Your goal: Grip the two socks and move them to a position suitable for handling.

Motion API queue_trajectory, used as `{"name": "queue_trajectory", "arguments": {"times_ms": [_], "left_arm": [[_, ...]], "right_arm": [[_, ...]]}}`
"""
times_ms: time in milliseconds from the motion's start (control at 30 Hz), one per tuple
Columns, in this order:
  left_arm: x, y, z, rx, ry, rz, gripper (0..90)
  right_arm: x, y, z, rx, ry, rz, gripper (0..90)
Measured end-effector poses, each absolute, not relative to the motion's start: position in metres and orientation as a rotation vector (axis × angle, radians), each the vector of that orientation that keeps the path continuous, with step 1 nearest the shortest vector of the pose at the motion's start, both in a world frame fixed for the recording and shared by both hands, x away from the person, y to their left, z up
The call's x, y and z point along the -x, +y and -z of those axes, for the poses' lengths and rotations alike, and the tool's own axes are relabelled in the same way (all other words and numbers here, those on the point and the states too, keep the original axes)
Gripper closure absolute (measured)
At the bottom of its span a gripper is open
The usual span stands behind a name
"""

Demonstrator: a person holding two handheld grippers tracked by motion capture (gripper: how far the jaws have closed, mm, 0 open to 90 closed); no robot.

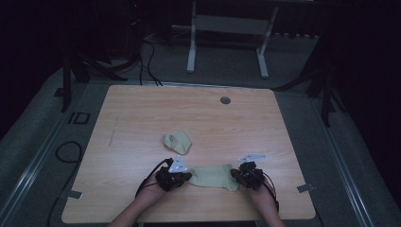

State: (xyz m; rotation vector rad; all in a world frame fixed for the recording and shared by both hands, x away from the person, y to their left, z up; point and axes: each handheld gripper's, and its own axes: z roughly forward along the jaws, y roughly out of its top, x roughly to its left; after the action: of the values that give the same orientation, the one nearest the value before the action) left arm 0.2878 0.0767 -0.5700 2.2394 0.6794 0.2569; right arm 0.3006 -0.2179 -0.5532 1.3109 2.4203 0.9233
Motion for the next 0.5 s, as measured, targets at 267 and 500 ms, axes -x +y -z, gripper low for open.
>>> {"name": "queue_trajectory", "arguments": {"times_ms": [267, 500], "left_arm": [[-0.288, 0.077, 0.569, -2.232, 0.691, -0.255, 86.1], [-0.281, 0.080, 0.560, -2.212, 0.690, -0.231, 59.2]], "right_arm": [[-0.301, -0.218, 0.552, -1.312, 2.444, -0.944, 81.5], [-0.299, -0.217, 0.539, -1.288, 2.430, -0.996, 72.8]]}}
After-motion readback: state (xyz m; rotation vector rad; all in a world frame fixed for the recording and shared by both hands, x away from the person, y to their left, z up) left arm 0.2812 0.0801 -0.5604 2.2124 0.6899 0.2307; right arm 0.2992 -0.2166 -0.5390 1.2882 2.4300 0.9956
